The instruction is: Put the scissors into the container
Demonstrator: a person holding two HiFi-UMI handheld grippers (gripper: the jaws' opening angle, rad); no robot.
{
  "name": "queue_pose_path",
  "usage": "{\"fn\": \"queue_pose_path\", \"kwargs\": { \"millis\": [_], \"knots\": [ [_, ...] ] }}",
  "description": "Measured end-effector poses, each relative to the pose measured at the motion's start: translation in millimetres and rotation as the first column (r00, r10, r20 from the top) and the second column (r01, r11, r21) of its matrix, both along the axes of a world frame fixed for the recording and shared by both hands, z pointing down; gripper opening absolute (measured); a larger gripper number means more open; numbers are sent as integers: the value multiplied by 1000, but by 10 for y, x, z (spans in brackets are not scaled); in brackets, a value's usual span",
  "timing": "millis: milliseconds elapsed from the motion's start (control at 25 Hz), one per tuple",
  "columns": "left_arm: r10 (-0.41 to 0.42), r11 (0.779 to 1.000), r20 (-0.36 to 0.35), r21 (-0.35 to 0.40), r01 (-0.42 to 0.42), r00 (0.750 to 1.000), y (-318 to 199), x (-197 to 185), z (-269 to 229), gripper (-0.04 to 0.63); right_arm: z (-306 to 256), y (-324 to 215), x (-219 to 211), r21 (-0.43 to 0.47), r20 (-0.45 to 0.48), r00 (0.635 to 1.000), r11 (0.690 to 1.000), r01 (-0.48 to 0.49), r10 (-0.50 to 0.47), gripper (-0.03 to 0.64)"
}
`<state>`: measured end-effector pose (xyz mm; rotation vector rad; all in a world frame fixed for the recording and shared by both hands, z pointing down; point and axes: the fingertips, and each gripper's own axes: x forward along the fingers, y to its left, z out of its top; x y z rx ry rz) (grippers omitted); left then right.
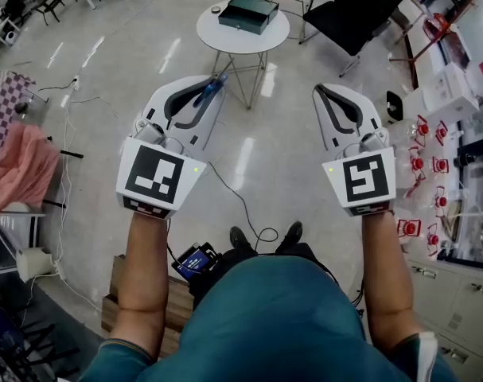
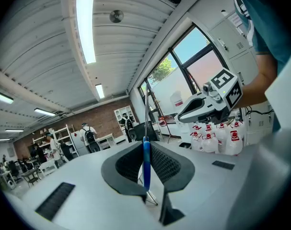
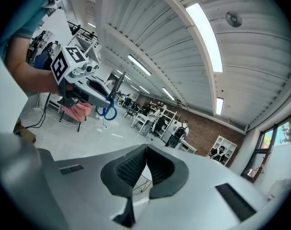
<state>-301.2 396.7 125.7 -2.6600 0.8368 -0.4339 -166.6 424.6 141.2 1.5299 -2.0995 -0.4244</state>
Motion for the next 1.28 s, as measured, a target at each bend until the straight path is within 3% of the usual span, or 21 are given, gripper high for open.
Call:
{"fn": "queue_pose_path", "kwargs": {
  "millis": [680, 960, 1280],
  "knots": [
    [13, 1000, -6, -15, -13, 1000, -255, -177, 86, 55, -6, -239, -214, 11, 26, 1000, 1000, 5, -6, 38],
    [-34, 999, 19, -27, 34, 999, -615, 166, 180, 55, 65, -629, 166, 13, 50, 998, 999, 47, -48, 38],
    [-112, 993, 44, -27, 113, 993, -1048, 858, 192, 55, 98, -1168, 896, 10, 84, 989, 992, 123, -124, 38]
  ]
}}
